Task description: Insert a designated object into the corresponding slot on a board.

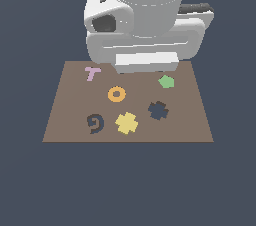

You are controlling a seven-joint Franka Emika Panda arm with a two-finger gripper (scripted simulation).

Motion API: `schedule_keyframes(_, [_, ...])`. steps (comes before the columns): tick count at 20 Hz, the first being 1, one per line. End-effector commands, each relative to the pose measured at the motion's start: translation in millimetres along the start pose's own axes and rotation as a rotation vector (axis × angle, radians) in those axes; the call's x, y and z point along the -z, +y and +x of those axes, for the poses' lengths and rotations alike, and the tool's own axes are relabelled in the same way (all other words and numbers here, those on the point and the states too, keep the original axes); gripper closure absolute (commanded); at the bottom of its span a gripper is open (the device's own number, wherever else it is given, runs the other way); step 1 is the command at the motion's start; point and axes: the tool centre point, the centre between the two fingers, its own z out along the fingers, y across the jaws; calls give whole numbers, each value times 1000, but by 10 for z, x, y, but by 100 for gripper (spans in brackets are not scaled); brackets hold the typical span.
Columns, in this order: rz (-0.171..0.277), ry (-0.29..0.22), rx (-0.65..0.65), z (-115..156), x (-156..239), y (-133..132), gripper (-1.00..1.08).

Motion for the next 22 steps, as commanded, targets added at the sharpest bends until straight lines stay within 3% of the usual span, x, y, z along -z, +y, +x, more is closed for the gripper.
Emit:
schedule_keyframes(1, [0,0,0,0,0,0,-92])
schedule_keyframes(11, [-6,-2,-67,132,-168,23,-92])
schedule_keyframes(22, [-23,-9,-287,548,-714,171,-92])
